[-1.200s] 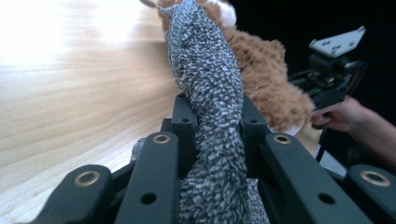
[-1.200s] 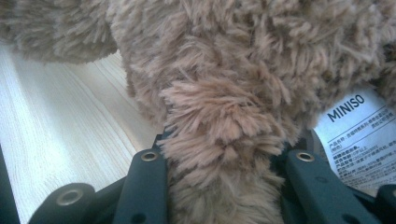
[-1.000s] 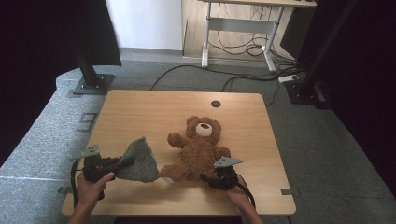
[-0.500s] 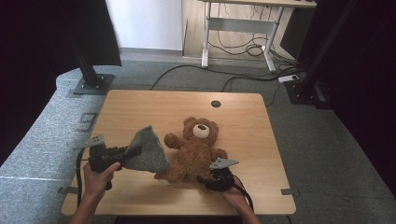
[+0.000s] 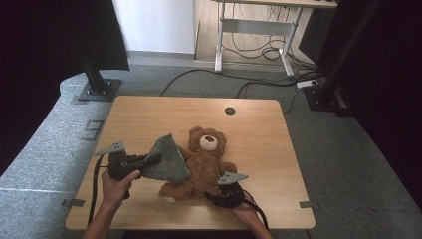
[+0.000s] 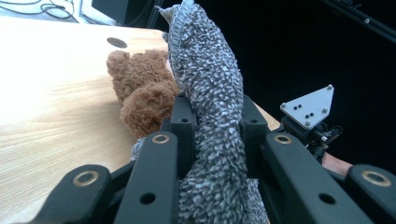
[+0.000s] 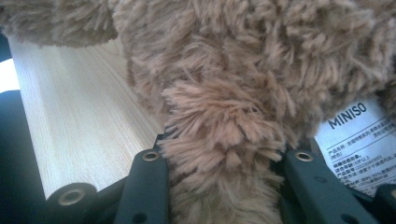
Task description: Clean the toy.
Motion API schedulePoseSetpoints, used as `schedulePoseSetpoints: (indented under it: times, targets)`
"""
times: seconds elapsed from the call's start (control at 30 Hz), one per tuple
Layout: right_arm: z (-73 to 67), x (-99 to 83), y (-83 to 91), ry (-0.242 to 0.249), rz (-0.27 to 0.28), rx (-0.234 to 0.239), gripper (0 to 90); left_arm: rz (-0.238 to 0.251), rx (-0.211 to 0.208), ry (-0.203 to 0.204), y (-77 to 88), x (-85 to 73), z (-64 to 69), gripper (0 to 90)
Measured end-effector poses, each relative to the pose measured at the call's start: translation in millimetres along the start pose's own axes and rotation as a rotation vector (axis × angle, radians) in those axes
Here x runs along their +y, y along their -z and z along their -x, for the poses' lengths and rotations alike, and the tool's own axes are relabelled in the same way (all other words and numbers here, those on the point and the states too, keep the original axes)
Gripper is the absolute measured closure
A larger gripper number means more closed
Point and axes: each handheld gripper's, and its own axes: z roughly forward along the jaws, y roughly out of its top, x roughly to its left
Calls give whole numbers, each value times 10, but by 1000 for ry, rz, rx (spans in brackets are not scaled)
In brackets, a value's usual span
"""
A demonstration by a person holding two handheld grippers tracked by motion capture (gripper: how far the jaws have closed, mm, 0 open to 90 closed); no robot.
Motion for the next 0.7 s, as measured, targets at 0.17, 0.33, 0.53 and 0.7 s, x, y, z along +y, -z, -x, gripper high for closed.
schedulePoseSetpoints:
  times: [0.17, 0.33, 0.53, 0.7]
  targets:
    - [8, -2, -4, -2, 3, 9, 647, -26, 7, -12, -60, -4, 2, 732]
    - [14, 10, -10, 3, 1, 10, 647, -42, 21, -14, -85, 8, -9, 732]
    - [9, 30, -35, 4, 0, 15, 646, -55, 41, -42, -121, 92, 39, 732]
    - [5, 35, -44, 2, 1, 15, 645, -64, 48, -55, -171, 165, 89, 731]
